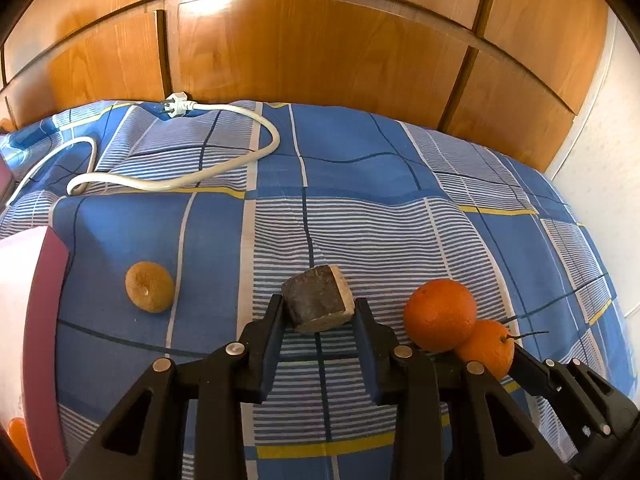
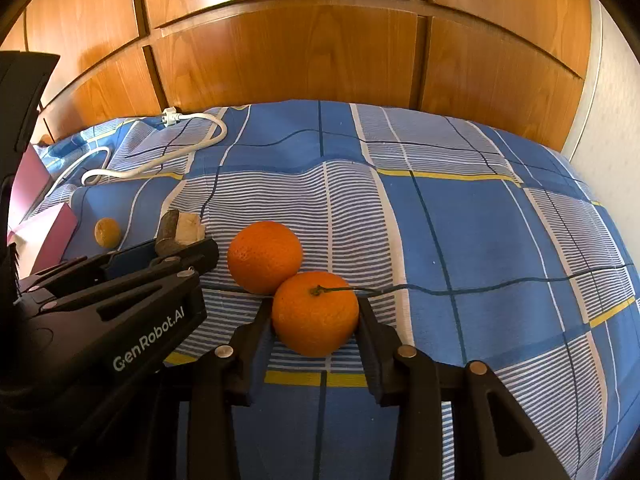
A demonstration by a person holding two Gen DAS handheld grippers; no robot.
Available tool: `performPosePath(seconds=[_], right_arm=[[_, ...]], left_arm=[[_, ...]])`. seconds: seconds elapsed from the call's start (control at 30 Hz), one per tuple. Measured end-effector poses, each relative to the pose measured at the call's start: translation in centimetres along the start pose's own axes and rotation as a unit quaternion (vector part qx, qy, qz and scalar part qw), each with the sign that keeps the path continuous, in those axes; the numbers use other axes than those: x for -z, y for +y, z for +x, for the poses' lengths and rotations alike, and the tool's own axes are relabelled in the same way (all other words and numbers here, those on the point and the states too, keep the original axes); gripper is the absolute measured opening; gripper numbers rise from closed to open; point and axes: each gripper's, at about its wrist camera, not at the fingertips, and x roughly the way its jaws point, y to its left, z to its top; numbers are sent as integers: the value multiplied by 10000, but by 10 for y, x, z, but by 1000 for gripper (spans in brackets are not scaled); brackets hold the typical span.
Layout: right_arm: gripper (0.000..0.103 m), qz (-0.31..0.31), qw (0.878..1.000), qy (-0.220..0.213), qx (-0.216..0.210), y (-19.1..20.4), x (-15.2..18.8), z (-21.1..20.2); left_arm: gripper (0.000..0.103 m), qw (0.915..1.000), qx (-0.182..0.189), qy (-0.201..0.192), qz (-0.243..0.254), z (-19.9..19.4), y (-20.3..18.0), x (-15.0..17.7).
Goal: Organize fruits
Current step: 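Lift and carry the log piece and the orange toward the tray with both tools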
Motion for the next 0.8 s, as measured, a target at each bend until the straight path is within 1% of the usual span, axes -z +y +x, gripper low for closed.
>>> performPosePath(seconds=[0.2, 0.4, 0.8], right_arm=[[40, 16, 10000, -32, -24, -1, 1, -1], [40, 32, 10000, -46, -42, -1, 2, -1], [40, -24, 10000, -5, -65, 1, 6, -6]], left_arm=[[32, 9996, 224, 4, -149, -6, 9, 3], [32, 9988, 423, 35, -261, -23, 22, 20], [32, 9994, 335, 75, -110, -63, 28, 66]])
